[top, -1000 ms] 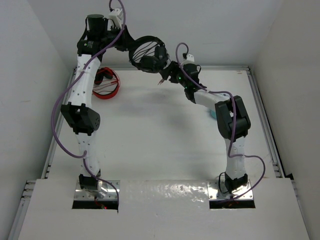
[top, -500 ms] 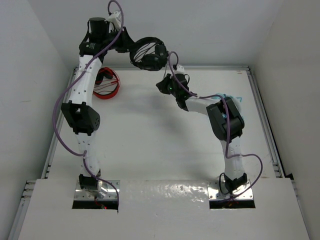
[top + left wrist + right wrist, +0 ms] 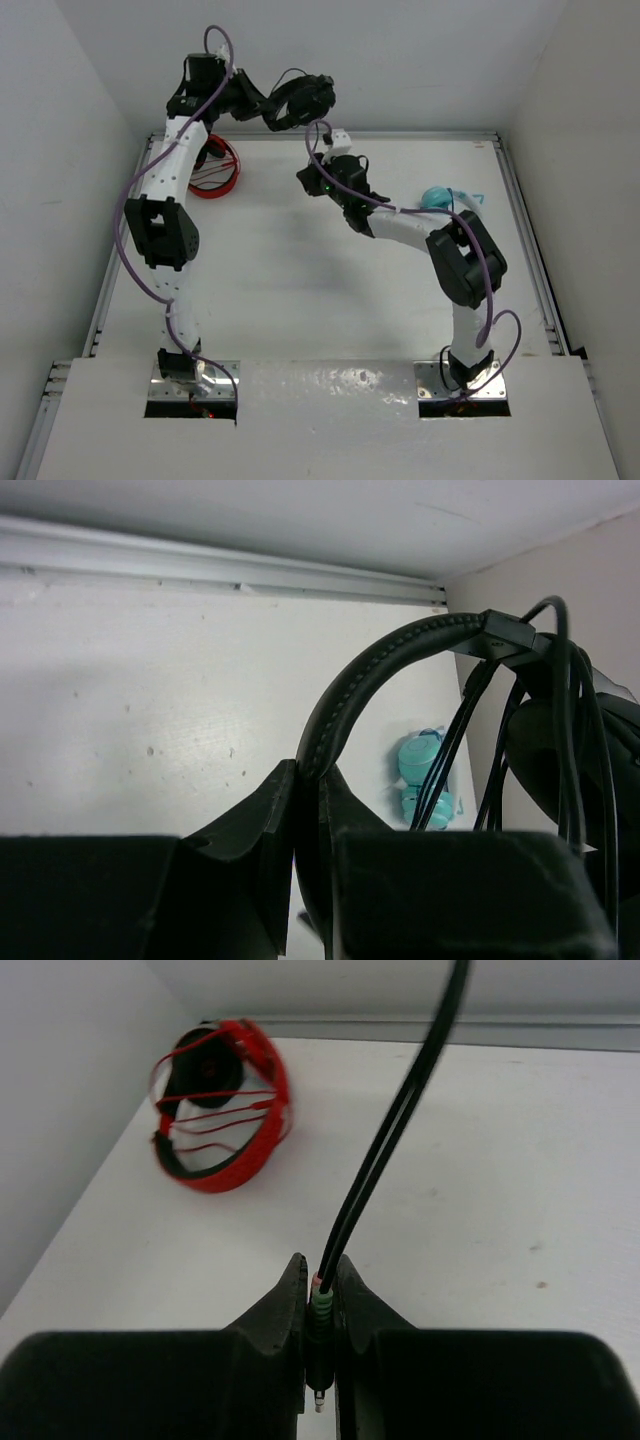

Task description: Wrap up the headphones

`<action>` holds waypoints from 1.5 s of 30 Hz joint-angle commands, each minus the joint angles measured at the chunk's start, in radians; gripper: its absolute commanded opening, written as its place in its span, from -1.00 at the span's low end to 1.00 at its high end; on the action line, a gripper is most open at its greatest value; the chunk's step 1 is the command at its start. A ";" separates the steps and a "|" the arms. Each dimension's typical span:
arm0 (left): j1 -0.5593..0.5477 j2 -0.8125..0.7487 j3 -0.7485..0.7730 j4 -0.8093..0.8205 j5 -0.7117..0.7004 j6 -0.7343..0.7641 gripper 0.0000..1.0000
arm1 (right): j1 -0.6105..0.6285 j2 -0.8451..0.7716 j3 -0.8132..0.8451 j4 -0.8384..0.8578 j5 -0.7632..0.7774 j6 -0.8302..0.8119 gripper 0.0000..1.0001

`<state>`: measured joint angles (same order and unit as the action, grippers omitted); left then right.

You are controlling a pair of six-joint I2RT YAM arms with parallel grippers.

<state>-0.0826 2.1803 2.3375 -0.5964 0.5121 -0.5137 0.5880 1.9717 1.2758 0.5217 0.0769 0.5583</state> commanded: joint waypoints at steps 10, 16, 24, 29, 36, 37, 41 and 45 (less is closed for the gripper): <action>-0.009 -0.037 -0.089 0.056 -0.301 0.051 -1.00 | 0.136 -0.094 0.065 -0.244 -0.117 -0.271 -1.00; -0.039 -0.039 -0.118 0.122 -0.499 0.358 -1.00 | 0.159 -0.030 0.302 -0.455 -0.308 -0.319 -1.00; -0.071 -0.048 -0.274 0.198 -0.509 0.665 -1.00 | 0.161 0.093 0.601 -0.577 -0.327 -0.226 -1.00; -0.086 -0.056 -0.371 0.244 -0.423 0.742 -1.00 | 0.139 0.162 0.692 -0.606 -0.160 -0.033 -1.00; -0.097 -0.059 -0.498 0.299 -0.282 0.748 -1.00 | 0.017 0.191 0.487 -0.380 0.006 0.432 -1.00; -0.098 -0.059 -0.527 0.300 -0.253 0.747 -1.00 | 0.007 0.203 0.467 -0.364 -0.012 0.501 -1.00; -0.103 -0.063 -0.604 0.326 -0.184 0.718 -1.00 | -0.008 0.256 0.461 -0.345 0.020 0.577 -1.00; -0.105 -0.063 -0.670 0.429 -0.140 0.638 -1.00 | -0.027 0.337 0.528 -0.416 0.050 0.603 -1.00</action>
<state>-0.1825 2.1788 1.7008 -0.2394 0.2298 0.1677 0.6014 2.2677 1.7355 0.0452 -0.0032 1.0966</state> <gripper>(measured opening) 0.095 0.078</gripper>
